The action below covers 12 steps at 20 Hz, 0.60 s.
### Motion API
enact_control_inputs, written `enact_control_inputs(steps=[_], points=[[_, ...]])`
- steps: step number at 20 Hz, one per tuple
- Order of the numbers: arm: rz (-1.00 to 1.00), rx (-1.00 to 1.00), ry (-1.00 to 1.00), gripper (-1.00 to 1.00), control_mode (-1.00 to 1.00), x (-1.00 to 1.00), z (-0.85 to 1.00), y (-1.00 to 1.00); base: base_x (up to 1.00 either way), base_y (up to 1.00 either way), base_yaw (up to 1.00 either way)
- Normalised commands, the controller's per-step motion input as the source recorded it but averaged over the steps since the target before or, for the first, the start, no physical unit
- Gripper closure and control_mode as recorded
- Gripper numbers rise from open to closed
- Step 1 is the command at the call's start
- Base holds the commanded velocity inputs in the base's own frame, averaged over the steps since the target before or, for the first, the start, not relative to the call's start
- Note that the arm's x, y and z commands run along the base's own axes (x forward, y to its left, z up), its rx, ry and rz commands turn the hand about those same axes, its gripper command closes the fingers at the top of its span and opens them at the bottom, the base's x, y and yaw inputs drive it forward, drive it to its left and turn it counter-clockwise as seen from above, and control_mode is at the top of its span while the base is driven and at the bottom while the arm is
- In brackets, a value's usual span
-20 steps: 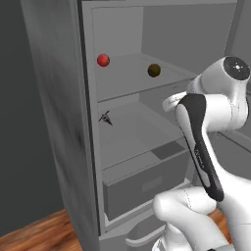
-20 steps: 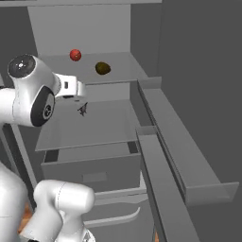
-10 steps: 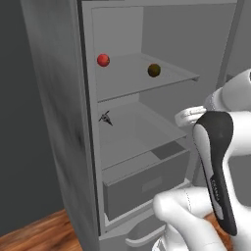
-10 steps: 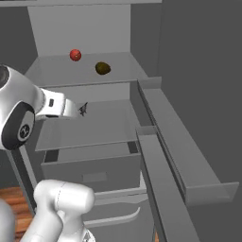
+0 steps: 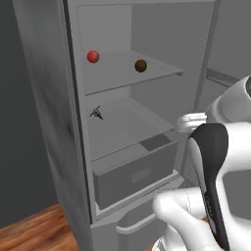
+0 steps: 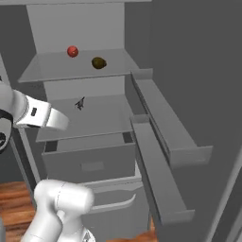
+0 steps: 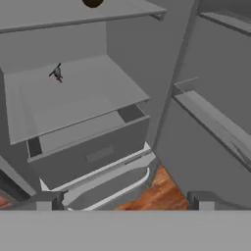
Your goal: Transport the steak and avocado to the fridge. Place the steak on the rack containing meat and place the avocado on the rack containing the vegetable, ensuring meats and vegetables are on different racks.
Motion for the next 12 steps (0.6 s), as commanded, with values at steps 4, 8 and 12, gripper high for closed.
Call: enact_control_inputs(steps=[4, 8, 12], points=[[0.00, 0.00, 0.00, -1.00, 1.00, 0.00, 0.00, 0.00, -1.00, 0.22, -0.15], [0.00, 0.00, 0.00, -1.00, 1.00, 0.00, 0.00, 0.00, -1.00, 1.00, -0.06], [0.00, 0.00, 0.00, -1.00, 1.00, 0.00, 0.00, 0.00, -0.50, 1.00, -0.22]])
